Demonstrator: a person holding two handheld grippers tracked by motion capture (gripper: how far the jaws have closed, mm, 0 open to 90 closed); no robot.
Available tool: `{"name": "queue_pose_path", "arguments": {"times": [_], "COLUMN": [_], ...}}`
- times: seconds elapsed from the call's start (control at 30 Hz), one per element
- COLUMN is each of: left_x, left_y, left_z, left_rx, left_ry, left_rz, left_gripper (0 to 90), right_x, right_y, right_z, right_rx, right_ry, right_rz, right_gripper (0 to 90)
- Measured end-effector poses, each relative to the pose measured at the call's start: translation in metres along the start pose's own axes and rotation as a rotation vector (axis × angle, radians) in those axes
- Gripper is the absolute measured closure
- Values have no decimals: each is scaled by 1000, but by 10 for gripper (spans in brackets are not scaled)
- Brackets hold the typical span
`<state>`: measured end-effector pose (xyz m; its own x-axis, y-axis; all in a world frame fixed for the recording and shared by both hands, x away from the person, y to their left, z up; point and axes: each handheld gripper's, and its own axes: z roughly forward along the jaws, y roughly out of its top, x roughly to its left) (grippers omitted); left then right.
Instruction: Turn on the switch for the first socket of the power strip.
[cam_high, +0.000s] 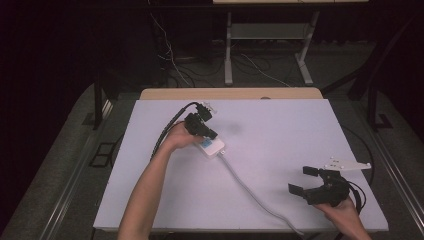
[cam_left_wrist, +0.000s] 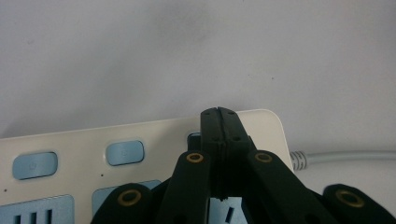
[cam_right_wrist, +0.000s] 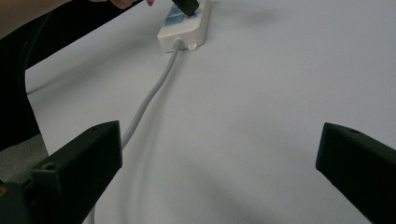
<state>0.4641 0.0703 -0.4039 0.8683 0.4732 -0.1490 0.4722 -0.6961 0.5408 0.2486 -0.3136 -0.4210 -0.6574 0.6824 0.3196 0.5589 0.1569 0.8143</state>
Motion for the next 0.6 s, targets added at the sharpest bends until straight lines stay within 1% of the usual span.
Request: {"name": "queue_pose_path", "arguments": {"times": [0.03,0.07,0.13,0.2,0.27,0.4,0.5,0.6], "left_x": [0,0,0,-2,-3,0,3,5], "left_y": [-1,-2,-3,-3,-4,-8,-8,-9], "left_z": [0,0,2,2,2,2,2,2], "left_rx": [-3,-7,-4,-8,-18,-41,-41,-46], "left_ry": [0,-9,-44,-30,-19,-39,-60,-67], "left_rz": [-6,-12,-19,-11,-12,-53,-68,-75], "left_gripper": [896,896,896,897,897,898,898,898], "right_x": [0,0,1,1,2,3,3,4], "right_y": [0,0,0,0,0,0,0,0], "right_z": [0,0,0,0,0,0,0,0], "right_rx": [0,-1,-2,-1,1,-8,-7,-9], "right_ry": [0,1,1,2,6,11,13,18], "right_rz": [-1,-5,-7,-9,-9,-15,-18,-21], "right_gripper": [1,1,1,1,1,1,1,1]}}
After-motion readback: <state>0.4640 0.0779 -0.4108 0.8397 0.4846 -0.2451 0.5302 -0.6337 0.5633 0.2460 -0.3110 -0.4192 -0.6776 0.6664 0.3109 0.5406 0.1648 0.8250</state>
